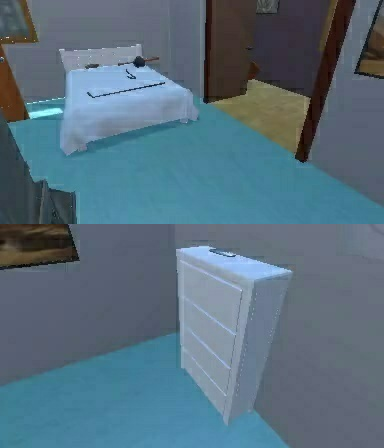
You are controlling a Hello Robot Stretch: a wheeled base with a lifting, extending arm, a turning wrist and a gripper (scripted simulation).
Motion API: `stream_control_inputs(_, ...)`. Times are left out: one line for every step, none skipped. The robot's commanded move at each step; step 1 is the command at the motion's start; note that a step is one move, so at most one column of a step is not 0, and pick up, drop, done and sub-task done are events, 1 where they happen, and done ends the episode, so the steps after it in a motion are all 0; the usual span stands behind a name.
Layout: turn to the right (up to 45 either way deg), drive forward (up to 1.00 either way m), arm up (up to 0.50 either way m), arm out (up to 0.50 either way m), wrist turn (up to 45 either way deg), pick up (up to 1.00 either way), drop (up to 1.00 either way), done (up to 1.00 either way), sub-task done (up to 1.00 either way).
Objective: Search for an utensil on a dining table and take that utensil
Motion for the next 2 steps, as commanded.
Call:
stream_control_inputs(-45.0, 0.0, 0.0, 0.0, 0.0, 0.0, 0.0, 0.0, 0.0)
stream_control_inputs(-45.0, 0.0, 0.0, 0.0, 0.0, 0.0, 0.0, 0.0, 0.0)
